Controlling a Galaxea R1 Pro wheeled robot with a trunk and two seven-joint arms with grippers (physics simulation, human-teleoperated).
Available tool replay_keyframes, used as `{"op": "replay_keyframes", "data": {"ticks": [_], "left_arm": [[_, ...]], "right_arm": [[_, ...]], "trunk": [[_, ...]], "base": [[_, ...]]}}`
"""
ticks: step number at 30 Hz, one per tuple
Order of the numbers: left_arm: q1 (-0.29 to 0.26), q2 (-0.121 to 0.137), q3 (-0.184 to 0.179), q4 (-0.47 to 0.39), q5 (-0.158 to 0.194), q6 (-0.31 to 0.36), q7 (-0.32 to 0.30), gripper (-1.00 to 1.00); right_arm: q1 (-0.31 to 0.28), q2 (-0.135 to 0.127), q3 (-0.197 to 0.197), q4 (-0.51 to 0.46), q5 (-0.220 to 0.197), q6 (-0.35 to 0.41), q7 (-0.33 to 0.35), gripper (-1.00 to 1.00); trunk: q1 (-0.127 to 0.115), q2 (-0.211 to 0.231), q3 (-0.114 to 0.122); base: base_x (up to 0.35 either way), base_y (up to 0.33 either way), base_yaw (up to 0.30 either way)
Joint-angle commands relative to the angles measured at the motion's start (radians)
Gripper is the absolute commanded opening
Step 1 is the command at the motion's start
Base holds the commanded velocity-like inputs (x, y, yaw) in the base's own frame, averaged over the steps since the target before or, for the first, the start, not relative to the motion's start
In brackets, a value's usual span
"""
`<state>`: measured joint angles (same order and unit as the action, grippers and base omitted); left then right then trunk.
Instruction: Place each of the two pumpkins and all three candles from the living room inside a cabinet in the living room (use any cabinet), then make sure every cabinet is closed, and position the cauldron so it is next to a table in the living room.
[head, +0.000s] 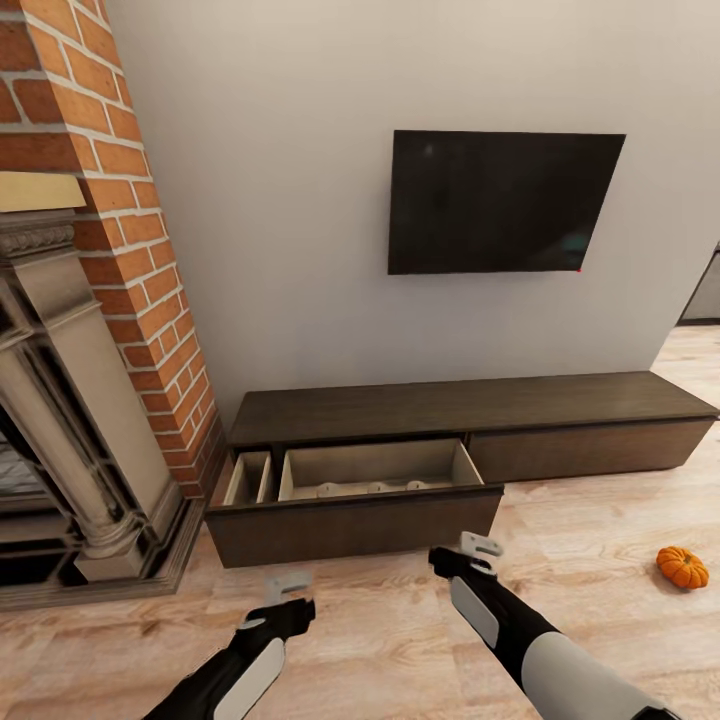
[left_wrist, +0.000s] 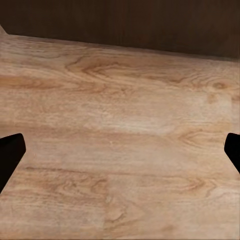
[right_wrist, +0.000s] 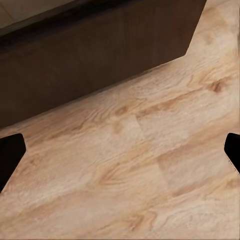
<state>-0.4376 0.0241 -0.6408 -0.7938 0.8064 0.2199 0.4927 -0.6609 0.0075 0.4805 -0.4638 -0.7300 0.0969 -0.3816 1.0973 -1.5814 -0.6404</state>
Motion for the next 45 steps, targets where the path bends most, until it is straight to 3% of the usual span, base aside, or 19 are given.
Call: {"op": "replay_keyframes", "data": {"ticks": [1, 5, 10, 16, 33, 38, 45], "left_arm": [[-0.001, 0.001, -0.023, 0.007, 0.005, -0.028, 0.010, 1.00], [-0.001, 0.001, -0.080, 0.018, -0.005, -0.084, 0.018, 1.00], [-0.001, 0.001, -0.106, 0.022, -0.014, -0.109, 0.019, 1.00], [-0.001, 0.000, -0.110, 0.040, -0.016, -0.126, 0.019, 1.00], [-0.001, 0.002, -0.112, 0.084, -0.017, -0.202, 0.018, 1.00], [-0.001, 0.001, -0.115, 0.131, -0.021, -0.299, 0.011, 1.00], [-0.001, 0.002, -0.115, 0.134, -0.020, -0.309, 0.011, 1.00]], "right_arm": [[-0.001, -0.001, 0.007, -0.002, -0.004, -0.019, -0.008, 1.00], [-0.001, 0.000, 0.007, 0.000, -0.003, -0.057, -0.008, 1.00], [0.000, 0.000, 0.007, 0.002, -0.001, -0.070, -0.004, 1.00], [0.001, 0.000, 0.008, 0.003, -0.004, -0.124, 0.003, 1.00], [0.003, 0.002, 0.023, 0.026, -0.003, -0.142, 0.006, 1.00], [0.004, 0.002, 0.048, 0.042, -0.003, -0.179, 0.006, 1.00], [0.004, 0.002, 0.066, 0.047, -0.005, -0.197, 0.006, 1.00]], "trunk": [[0.000, -0.001, -0.001], [0.000, -0.001, -0.001], [0.000, -0.001, -0.001], [0.000, -0.001, -0.001], [0.065, -0.120, -0.054], [0.084, -0.155, -0.070], [0.111, -0.204, -0.092]], "base": [[0.000, 0.000, 0.000], [0.000, 0.000, 0.000], [0.000, 0.000, 0.000], [0.000, 0.000, 0.000], [0.000, 0.000, 0.000], [0.000, 0.000, 0.000], [0.000, 0.000, 0.000]]}}
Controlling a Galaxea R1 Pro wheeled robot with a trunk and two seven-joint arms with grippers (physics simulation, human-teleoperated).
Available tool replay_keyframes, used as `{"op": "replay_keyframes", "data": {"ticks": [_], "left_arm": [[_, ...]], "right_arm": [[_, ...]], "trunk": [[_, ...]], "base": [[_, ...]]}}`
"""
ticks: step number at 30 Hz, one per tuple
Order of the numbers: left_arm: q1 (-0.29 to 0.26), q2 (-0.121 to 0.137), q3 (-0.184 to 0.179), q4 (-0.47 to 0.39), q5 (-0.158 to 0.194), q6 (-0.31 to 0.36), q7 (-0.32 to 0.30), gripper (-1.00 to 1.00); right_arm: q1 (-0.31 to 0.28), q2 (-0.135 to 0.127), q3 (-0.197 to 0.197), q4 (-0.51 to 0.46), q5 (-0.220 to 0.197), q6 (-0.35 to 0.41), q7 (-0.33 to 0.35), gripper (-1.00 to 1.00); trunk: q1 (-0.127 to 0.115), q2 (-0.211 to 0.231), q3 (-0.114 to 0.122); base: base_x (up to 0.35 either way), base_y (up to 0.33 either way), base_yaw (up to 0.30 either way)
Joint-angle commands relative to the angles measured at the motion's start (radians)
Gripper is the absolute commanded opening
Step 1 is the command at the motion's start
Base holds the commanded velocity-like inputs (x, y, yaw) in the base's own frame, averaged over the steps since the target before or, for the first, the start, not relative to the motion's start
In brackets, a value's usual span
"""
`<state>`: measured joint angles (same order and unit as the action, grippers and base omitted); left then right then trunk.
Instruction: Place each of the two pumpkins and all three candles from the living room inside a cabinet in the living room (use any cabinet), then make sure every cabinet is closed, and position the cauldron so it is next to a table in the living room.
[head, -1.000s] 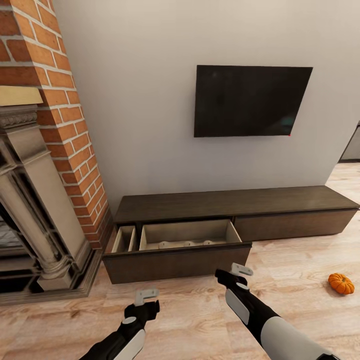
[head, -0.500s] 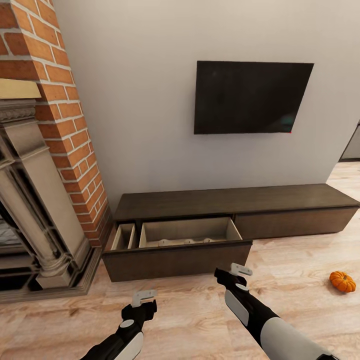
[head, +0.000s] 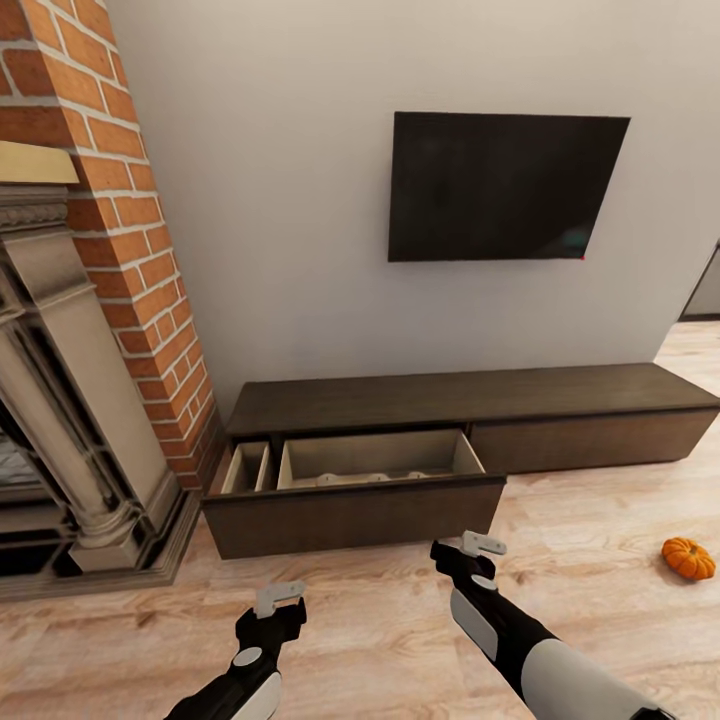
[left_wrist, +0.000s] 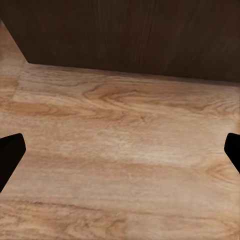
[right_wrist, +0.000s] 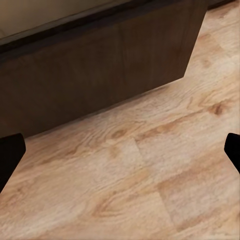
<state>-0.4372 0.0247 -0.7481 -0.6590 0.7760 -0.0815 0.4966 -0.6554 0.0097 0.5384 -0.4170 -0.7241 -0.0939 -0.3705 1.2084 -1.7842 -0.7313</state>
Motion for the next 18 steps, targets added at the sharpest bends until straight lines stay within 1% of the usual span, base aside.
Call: {"op": "replay_keyframes", "data": {"ticks": [1, 4, 10, 13, 16, 17, 18], "left_arm": [[-0.001, 0.001, -0.008, -0.001, 0.011, -0.008, 0.007, 1.00], [-0.001, 0.001, -0.008, -0.001, 0.010, -0.009, 0.007, 1.00], [-0.002, 0.002, -0.008, 0.000, 0.009, -0.011, 0.007, 1.00], [-0.002, 0.002, -0.008, 0.000, 0.009, -0.018, 0.007, 1.00], [-0.002, 0.001, -0.008, 0.001, 0.009, -0.022, 0.007, 1.00], [-0.002, 0.001, -0.008, 0.001, 0.009, -0.024, 0.007, 1.00], [-0.002, 0.001, -0.008, 0.001, 0.009, -0.024, 0.007, 1.00]], "right_arm": [[-0.001, 0.000, 0.010, 0.001, -0.011, -0.008, -0.005, 1.00], [-0.001, 0.000, 0.011, 0.004, -0.011, -0.016, -0.005, 1.00], [-0.001, 0.002, 0.020, 0.095, -0.008, -0.129, -0.003, 1.00], [-0.001, 0.002, 0.028, 0.109, -0.008, -0.150, 0.000, 1.00], [-0.001, 0.003, 0.045, 0.112, -0.009, -0.155, 0.000, 1.00], [-0.001, 0.004, 0.070, 0.113, -0.009, -0.157, -0.001, 1.00], [-0.001, 0.004, 0.073, 0.113, -0.009, -0.157, -0.001, 1.00]], "trunk": [[0.004, -0.008, -0.004], [0.015, -0.029, -0.014], [0.038, -0.071, -0.032], [0.050, -0.092, -0.042], [0.061, -0.113, -0.051], [0.065, -0.120, -0.054], [0.069, -0.127, -0.057]], "base": [[0.000, 0.000, 0.000], [0.000, 0.000, 0.000], [0.000, 0.000, 0.000], [0.000, 0.000, 0.000], [0.000, 0.000, 0.000], [0.000, 0.000, 0.000], [0.000, 0.000, 0.000]]}}
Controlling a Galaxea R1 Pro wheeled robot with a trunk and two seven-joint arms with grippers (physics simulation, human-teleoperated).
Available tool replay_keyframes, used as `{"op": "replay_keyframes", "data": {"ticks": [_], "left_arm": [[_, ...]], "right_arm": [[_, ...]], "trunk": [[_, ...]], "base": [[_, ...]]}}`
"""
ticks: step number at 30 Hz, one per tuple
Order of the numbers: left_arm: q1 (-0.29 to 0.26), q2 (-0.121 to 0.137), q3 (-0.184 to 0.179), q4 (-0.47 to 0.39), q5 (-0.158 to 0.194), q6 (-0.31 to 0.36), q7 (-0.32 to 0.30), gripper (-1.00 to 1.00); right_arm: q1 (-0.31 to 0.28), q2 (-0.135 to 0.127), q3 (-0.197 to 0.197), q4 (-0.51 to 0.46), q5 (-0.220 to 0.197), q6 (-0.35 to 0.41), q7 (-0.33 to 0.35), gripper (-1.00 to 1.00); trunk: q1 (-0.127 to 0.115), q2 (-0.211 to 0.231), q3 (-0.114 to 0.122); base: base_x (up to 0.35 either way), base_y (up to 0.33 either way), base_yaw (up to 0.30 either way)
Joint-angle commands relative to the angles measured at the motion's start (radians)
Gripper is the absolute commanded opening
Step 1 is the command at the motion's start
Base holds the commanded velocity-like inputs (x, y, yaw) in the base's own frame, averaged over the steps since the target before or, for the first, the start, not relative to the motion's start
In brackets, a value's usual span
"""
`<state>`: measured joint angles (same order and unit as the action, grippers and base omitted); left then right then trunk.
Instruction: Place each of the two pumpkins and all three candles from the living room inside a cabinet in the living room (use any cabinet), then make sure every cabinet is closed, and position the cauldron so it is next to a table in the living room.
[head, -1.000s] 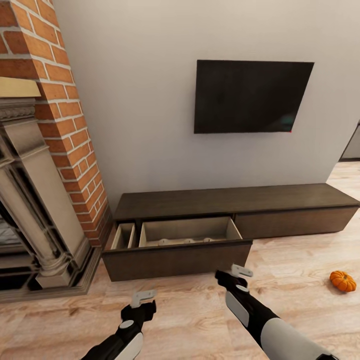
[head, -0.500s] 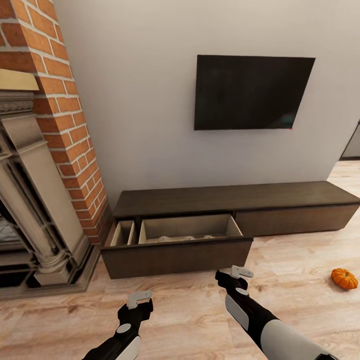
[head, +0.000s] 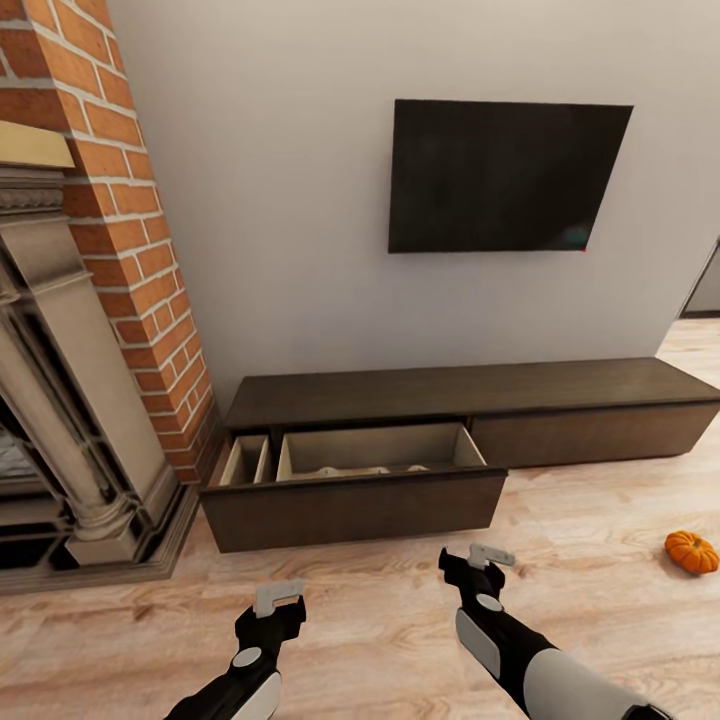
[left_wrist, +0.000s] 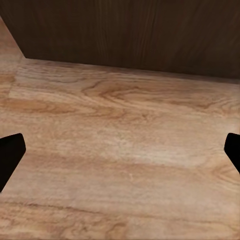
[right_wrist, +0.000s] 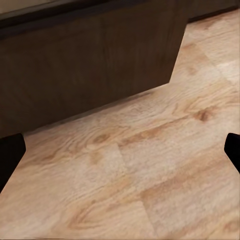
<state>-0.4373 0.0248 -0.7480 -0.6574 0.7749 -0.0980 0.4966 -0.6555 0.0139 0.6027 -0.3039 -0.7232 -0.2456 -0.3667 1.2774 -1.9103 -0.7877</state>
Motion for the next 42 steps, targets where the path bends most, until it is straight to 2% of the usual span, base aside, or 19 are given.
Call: {"op": "replay_keyframes", "data": {"ticks": [1, 23, 26, 28, 32, 36, 42], "left_arm": [[-0.001, 0.001, -0.008, -0.001, 0.010, -0.007, 0.007, 1.00], [-0.004, -0.001, -0.005, -0.002, 0.008, -0.007, 0.003, 1.00], [-0.010, 0.001, -0.003, -0.002, 0.004, -0.004, 0.002, 1.00], [-0.013, 0.003, -0.003, -0.002, -0.005, -0.003, 0.002, 1.00], [-0.016, 0.002, -0.002, -0.002, -0.026, -0.004, 0.002, 1.00], [-0.017, -0.003, -0.001, -0.002, -0.067, -0.005, 0.002, 1.00], [-0.017, -0.002, 0.000, -0.006, -0.087, -0.006, 0.002, 1.00]], "right_arm": [[-0.001, -0.001, 0.011, 0.000, -0.010, -0.005, -0.004, 1.00], [-0.001, 0.000, 0.028, 0.013, -0.006, -0.007, -0.010, 1.00], [-0.003, -0.001, 0.060, 0.007, 0.007, 0.008, -0.012, 1.00], [-0.004, -0.001, 0.082, -0.003, 0.029, 0.024, -0.012, 1.00], [-0.007, 0.003, 0.095, -0.013, 0.051, 0.026, -0.006, 1.00], [-0.010, 0.026, 0.100, -0.015, 0.056, 0.028, -0.006, 1.00], [-0.010, 0.034, 0.102, -0.017, 0.057, 0.012, -0.005, 1.00]], "trunk": [[0.004, -0.008, -0.004], [0.088, -0.162, -0.073], [0.100, -0.183, -0.082], [0.107, -0.197, -0.089], [0.123, -0.225, -0.101], [0.138, -0.253, -0.114], [0.161, -0.295, -0.133]], "base": [[0.000, 0.000, 0.000], [0.000, 0.000, 0.000], [0.000, 0.000, 0.000], [0.000, 0.000, 0.000], [0.000, 0.000, 0.000], [0.000, 0.000, 0.000], [0.000, 0.000, 0.000]]}}
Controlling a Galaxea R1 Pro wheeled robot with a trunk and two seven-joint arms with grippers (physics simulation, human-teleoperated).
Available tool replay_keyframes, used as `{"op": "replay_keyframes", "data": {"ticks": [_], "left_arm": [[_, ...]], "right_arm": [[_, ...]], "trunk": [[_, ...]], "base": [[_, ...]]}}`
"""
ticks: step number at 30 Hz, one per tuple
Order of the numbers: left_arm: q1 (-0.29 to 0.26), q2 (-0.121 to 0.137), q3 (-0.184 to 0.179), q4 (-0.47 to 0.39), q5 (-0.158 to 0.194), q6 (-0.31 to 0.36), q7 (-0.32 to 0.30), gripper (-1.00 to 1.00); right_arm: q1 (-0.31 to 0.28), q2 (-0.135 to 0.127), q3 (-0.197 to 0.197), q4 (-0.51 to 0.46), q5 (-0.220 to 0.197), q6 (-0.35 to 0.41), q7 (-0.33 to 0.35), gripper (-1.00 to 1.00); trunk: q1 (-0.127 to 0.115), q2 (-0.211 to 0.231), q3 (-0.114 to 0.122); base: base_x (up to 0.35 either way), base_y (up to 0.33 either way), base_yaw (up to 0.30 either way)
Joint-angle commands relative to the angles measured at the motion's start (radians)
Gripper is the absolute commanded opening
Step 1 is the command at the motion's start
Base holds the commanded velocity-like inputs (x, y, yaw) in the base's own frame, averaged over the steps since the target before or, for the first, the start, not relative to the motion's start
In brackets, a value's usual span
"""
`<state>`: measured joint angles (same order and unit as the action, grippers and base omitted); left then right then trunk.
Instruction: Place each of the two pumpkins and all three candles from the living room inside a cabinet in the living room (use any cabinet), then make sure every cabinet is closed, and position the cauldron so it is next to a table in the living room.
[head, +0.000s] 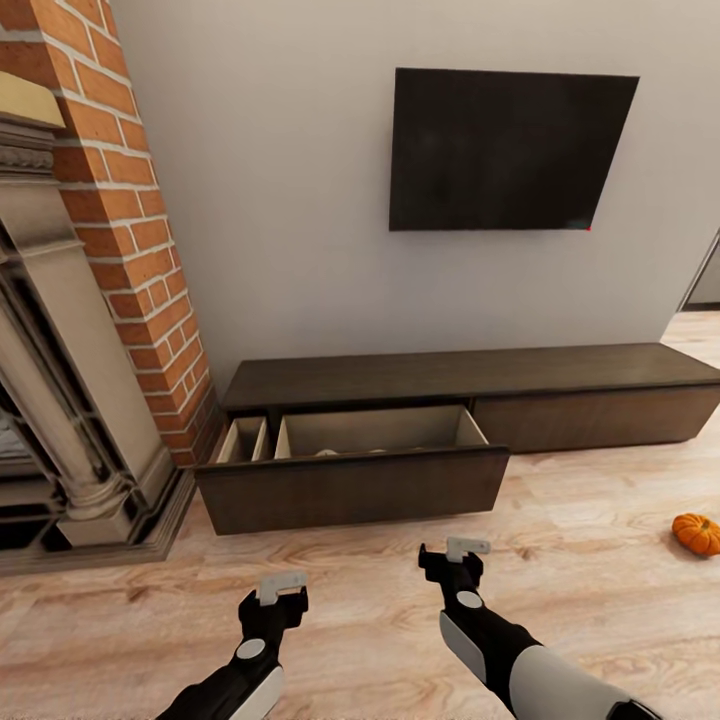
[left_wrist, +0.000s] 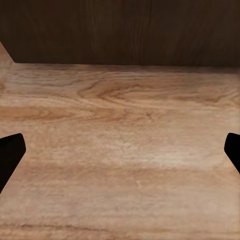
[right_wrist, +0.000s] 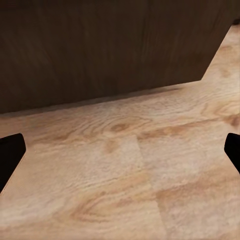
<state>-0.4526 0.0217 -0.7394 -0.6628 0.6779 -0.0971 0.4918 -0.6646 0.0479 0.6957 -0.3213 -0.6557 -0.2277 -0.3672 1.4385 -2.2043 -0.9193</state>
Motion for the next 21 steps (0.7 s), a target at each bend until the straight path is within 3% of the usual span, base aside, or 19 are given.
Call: {"op": "replay_keyframes", "data": {"ticks": [1, 8, 21], "left_arm": [[-0.001, 0.002, -0.008, -0.003, 0.010, -0.007, 0.007, 1.00], [-0.023, 0.003, -0.006, -0.021, 0.010, 0.007, 0.010, 1.00], [-0.056, 0.002, -0.005, -0.025, 0.018, 0.016, 0.007, 1.00]], "right_arm": [[-0.001, 0.000, 0.009, 0.000, -0.010, -0.016, -0.004, 1.00], [-0.001, 0.001, 0.011, -0.001, -0.009, -0.069, -0.003, 1.00], [-0.001, 0.001, 0.010, -0.033, -0.010, -0.075, -0.003, 1.00]], "trunk": [[0.004, -0.008, -0.004], [0.031, -0.057, -0.026], [0.080, -0.148, -0.067]], "base": [[0.000, 0.000, 0.000], [0.000, 0.000, 0.000], [0.000, 0.000, 0.000]]}}
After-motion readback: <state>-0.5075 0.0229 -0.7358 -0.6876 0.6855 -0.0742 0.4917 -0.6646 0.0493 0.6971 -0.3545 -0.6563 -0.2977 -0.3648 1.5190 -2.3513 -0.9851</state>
